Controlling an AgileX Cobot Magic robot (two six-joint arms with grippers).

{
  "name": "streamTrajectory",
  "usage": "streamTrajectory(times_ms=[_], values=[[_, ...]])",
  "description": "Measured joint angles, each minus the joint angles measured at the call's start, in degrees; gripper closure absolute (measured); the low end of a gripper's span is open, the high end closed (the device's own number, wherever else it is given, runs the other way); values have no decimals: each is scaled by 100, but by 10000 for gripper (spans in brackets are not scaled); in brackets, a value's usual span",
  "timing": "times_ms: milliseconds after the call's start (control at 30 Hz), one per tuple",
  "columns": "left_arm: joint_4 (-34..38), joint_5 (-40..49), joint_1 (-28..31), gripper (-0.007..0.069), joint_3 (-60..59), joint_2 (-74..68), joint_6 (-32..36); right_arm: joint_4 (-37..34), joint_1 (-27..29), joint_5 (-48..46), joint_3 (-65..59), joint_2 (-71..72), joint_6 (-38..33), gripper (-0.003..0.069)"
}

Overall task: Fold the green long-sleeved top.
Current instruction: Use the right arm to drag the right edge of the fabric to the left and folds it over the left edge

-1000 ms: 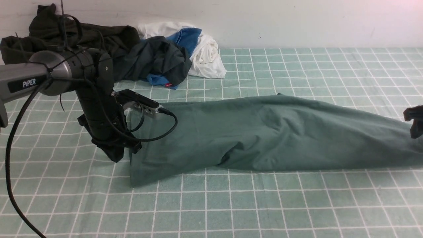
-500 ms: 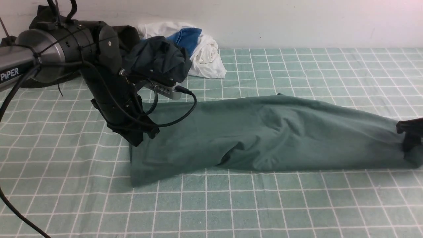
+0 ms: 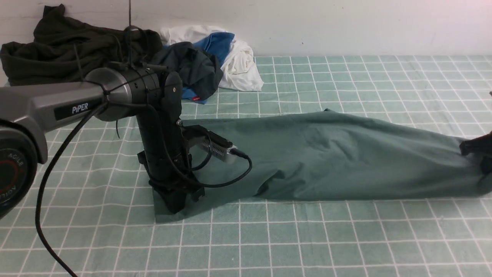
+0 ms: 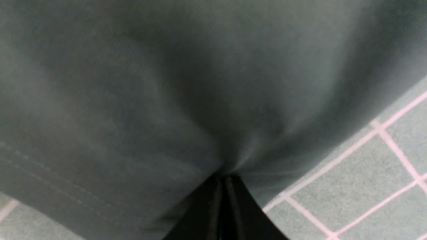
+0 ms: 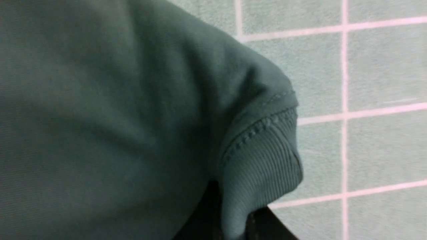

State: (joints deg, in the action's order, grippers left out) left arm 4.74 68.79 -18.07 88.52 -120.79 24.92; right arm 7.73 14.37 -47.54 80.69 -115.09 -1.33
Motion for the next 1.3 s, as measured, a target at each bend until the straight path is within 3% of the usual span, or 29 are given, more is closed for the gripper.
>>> streamTrajectory(times_ms=[433, 600, 833, 933, 1067, 1200, 1300], values=[[-529, -236, 465, 628, 50, 497, -231, 364, -249, -508, 854, 692, -130, 648], [-510, -317, 465, 628, 63, 1631, -252, 123, -1106, -1120, 1634, 1052, -440, 648], [-515, -194, 465, 628, -61, 3648, -402, -529, -3049, -1520, 2545, 994, -724, 648], [-515, -102, 465, 628, -362, 4403, -427, -856, -4005, -1281, 2786, 673, -738, 648], [-515, -107, 465, 628, -951, 5145, -476, -1204, -4791, -638, 2924, 144, -738, 648], [-515, -210, 465, 628, -1703, 5744, -629, -1487, -5375, 147, 3118, -642, -638, 648], [-515, -312, 465, 628, -1983, 5926, -689, -1539, -5501, 365, 3247, -984, -527, 639]])
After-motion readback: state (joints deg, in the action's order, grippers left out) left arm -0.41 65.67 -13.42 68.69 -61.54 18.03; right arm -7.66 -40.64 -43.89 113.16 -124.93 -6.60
